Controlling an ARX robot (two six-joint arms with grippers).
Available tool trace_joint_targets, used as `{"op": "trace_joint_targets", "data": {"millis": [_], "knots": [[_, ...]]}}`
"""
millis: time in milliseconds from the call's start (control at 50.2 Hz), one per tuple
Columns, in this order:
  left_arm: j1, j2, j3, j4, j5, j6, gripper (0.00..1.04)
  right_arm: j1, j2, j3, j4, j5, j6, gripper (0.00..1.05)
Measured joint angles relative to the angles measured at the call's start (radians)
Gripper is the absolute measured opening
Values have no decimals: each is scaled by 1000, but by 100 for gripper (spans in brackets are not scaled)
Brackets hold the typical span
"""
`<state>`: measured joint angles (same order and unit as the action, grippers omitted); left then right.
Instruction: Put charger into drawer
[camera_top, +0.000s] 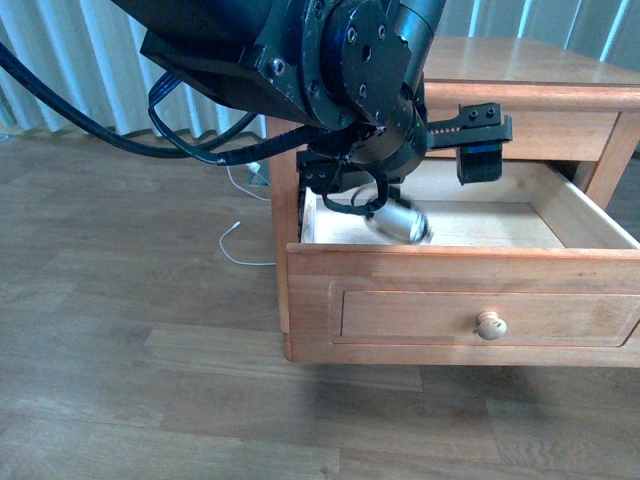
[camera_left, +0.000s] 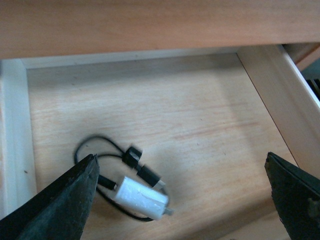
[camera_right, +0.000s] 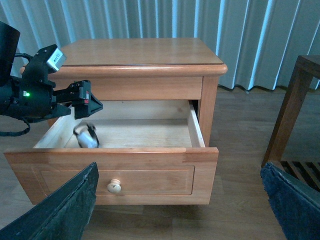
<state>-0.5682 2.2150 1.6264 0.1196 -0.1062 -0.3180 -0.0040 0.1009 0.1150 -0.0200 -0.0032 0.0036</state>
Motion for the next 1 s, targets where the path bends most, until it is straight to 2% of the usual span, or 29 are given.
{"op": "trace_joint_targets", "data": {"millis": [40, 299, 538, 677, 876, 996], "knots": [[5, -14, -17, 13, -17, 0, 98, 0, 0, 0, 0, 0, 0, 97], [78, -247, -222, 85, -101, 14, 99, 0, 0, 0, 0, 0, 0, 97], [171, -571, -468, 138, -110, 60, 99, 0, 0, 0, 0, 0, 0, 97], [228, -857, -684, 145, -113, 117, 99, 0, 0, 0, 0, 0, 0, 97], [293, -1313, -990, 21, -113, 154, 99, 0, 0, 0, 0, 0, 0, 97], [291, -1635, -1164, -100, -165, 170, 99, 0, 0, 0, 0, 0, 0, 97]]}}
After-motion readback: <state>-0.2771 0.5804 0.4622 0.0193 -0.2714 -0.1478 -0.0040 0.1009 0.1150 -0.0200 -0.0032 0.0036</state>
